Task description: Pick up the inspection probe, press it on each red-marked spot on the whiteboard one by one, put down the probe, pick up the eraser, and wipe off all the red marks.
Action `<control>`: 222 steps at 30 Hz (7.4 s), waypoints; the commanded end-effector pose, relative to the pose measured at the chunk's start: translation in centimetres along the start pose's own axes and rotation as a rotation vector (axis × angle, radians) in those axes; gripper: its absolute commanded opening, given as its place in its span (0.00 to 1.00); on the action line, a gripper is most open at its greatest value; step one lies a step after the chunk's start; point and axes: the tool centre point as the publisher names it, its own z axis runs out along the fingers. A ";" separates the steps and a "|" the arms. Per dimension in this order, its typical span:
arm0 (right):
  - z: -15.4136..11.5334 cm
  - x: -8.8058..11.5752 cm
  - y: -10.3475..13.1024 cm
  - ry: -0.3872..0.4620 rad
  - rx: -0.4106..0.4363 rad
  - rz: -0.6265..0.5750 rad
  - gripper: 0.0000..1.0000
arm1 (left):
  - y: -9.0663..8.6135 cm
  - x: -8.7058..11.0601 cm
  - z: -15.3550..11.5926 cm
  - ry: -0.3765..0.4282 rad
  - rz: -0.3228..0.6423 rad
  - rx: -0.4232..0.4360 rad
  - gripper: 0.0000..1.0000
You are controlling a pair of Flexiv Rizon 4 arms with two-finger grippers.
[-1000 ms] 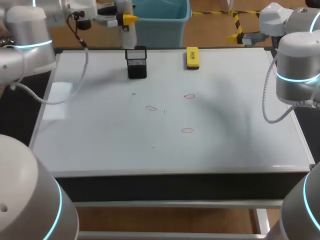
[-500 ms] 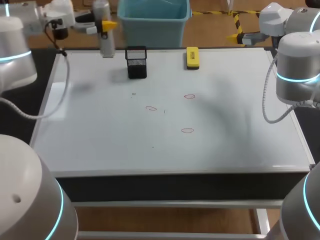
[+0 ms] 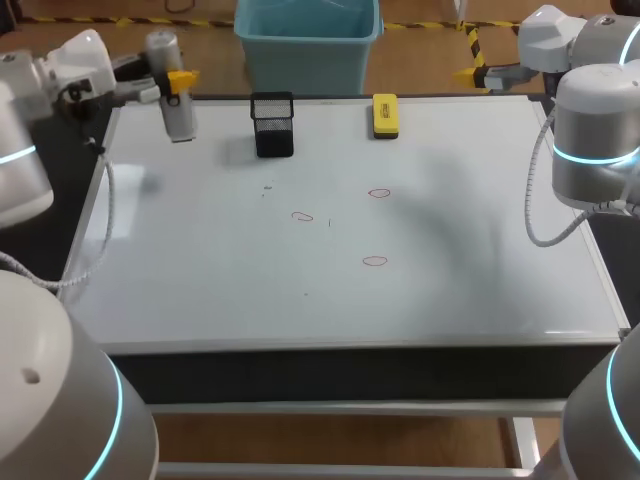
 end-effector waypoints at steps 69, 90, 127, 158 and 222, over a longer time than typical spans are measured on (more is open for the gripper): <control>12.1 -1.2 -0.2 1.292 0.614 -1.233 1.00 | 1.8 -1.3 -1.7 -0.120 -0.001 -0.009 0.00; 14.2 -1.4 0.6 1.383 0.696 -1.513 1.00 | 1.8 -1.3 -1.7 -0.120 -0.001 -0.009 0.00; 16.6 5.7 -4.6 1.466 0.406 -1.950 1.00 | 1.8 -1.3 -1.7 -0.120 -0.001 -0.009 0.00; 18.0 9.5 -8.2 1.355 0.435 -1.854 1.00 | 1.8 -1.3 -1.7 -0.120 -0.001 -0.009 0.00; 19.3 9.1 -13.5 1.486 0.391 -1.809 0.80 | 1.8 -1.3 -1.7 -0.120 -0.001 -0.009 0.00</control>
